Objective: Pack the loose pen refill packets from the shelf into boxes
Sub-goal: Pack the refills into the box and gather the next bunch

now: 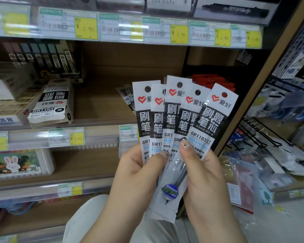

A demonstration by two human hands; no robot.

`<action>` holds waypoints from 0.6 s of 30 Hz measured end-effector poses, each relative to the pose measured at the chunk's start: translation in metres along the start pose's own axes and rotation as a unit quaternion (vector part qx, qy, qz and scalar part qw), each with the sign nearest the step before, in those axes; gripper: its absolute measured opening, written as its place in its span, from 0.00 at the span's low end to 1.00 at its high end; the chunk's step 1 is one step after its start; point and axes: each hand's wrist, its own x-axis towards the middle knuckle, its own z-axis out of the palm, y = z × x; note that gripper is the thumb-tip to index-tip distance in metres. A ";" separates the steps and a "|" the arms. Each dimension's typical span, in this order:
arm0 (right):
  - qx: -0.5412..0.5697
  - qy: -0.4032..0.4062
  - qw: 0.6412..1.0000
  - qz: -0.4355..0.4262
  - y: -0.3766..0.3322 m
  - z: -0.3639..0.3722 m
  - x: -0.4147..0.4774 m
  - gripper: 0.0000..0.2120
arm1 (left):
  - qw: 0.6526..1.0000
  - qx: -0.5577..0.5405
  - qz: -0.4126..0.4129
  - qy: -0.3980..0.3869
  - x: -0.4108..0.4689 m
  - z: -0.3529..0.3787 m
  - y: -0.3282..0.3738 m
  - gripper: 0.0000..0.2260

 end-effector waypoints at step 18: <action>-0.009 0.004 1.000 0.012 -0.005 0.002 -0.003 0.10 | 0.999 0.011 0.003 -0.048 -0.004 -0.003 0.001 0.12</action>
